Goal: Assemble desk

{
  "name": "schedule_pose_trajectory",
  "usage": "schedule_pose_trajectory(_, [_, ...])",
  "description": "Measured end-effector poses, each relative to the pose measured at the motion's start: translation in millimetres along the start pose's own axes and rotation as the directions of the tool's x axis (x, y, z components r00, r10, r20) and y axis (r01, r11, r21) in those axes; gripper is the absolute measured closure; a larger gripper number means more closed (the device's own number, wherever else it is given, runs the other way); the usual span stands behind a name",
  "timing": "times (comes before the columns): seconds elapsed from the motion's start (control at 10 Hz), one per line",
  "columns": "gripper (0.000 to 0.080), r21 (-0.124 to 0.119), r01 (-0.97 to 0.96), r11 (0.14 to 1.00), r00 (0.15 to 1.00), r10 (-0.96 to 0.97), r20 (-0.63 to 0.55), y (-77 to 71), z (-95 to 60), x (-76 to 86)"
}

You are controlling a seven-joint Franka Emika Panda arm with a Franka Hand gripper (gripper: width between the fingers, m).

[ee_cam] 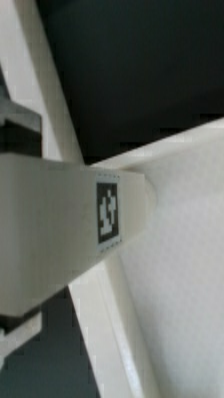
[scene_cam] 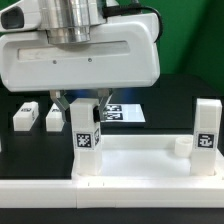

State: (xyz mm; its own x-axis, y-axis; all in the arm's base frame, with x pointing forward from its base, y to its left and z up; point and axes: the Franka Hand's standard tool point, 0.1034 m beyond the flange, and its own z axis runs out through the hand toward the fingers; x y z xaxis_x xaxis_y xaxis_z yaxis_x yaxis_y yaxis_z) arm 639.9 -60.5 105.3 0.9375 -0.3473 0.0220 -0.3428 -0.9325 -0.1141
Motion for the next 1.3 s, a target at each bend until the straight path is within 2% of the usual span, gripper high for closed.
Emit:
schedule_pose_trajectory(0.2, [0.0511, 0.01, -0.241, 0.97, 0.97, 0.241, 0.002, 2.1, -0.3, 0.8])
schedule_pose_trajectory(0.3, [0.0511, 0.022, -0.422, 0.906, 0.907, 0.421, 0.017, 3.1, -0.5, 0.2])
schedule_pose_trajectory(0.4, [0.0511, 0.031, -0.612, 0.79, 0.791, 0.611, 0.039, 3.9, -0.1, -0.8])
schedule_pose_trajectory(0.5, [0.0508, 0.048, -0.71, 0.702, 0.704, 0.708, 0.06, 5.9, -0.4, -0.8])
schedule_pose_trajectory(0.6, [0.0508, 0.053, -0.749, 0.661, 0.663, 0.746, 0.062, 6.7, -0.7, -1.2])
schedule_pose_trajectory(0.7, [0.0508, 0.049, -0.772, 0.634, 0.636, 0.769, 0.065, 6.1, -0.6, -1.7])
schedule_pose_trajectory(0.9, [0.0508, 0.039, -0.85, 0.526, 0.527, 0.847, 0.075, 4.5, 0.1, -2.6])
schedule_pose_trajectory(1.0, [0.0508, 0.031, -0.903, 0.428, 0.429, 0.899, 0.088, 0.7, 1.0, -4.3])
schedule_pose_trajectory(1.1, [0.0508, 0.024, -0.957, 0.287, 0.288, 0.952, 0.099, -4.2, 1.2, -4.6])
schedule_pose_trajectory(1.3, [0.0508, 0.032, -0.995, 0.099, 0.102, 0.991, 0.087, -2.6, 1.2, -4.0])
